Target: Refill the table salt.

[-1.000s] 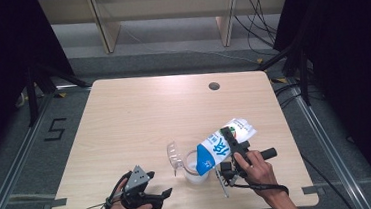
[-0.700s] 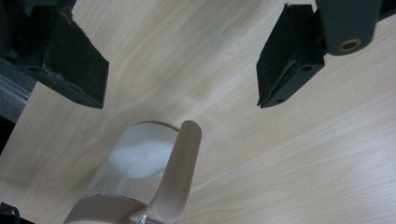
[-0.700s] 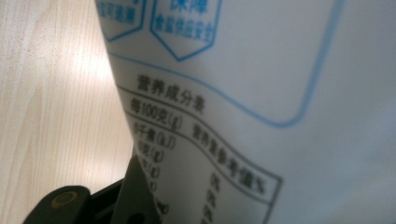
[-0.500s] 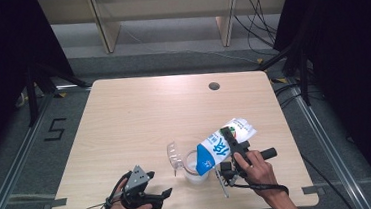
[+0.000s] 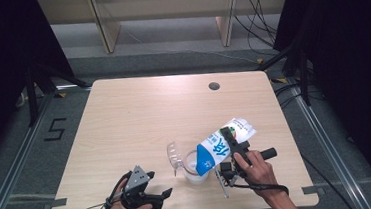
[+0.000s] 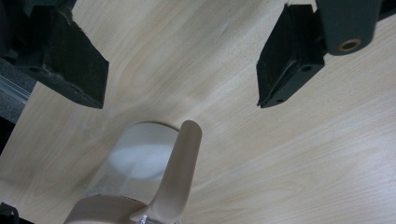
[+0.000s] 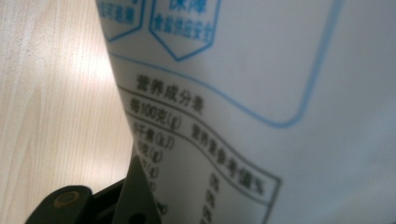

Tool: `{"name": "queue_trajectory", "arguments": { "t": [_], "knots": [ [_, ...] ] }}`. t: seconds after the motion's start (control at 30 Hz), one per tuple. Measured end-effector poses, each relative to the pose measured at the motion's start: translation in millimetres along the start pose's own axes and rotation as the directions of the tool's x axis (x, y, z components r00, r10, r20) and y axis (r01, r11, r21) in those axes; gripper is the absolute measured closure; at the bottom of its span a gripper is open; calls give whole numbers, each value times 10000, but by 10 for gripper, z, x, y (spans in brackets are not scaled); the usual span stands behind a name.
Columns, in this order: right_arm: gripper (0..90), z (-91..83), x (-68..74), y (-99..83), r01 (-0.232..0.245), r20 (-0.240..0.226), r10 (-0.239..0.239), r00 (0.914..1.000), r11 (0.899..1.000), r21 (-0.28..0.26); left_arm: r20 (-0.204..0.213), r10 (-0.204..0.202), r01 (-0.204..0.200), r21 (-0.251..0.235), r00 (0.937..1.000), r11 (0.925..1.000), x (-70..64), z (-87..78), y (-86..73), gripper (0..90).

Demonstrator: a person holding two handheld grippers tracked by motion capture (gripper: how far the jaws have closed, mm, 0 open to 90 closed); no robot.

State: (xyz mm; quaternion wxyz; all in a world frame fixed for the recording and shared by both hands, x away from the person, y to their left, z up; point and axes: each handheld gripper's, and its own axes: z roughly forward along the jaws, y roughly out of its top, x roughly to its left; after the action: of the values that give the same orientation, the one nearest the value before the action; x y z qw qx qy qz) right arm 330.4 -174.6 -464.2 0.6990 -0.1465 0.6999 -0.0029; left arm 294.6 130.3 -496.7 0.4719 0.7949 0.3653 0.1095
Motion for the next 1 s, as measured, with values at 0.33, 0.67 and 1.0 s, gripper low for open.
{"name": "queue_trajectory", "arguments": {
  "t": [0.33,0.67,1.0],
  "knots": [
    [627,7,16,-4,-169,21,169,9999,9999,-4,-5,15,-15,31,10000,10000,-1,-1,3,164],
    [629,16,-2,3,181,110,-179,9998,9997,-169,-14,4,-4,-20,10000,10000,-2,4,-1,164],
    [635,7,31,1,-51,228,54,9997,9999,-123,14,-27,27,-52,10000,10000,1,7,-1,164]
  ]
}}
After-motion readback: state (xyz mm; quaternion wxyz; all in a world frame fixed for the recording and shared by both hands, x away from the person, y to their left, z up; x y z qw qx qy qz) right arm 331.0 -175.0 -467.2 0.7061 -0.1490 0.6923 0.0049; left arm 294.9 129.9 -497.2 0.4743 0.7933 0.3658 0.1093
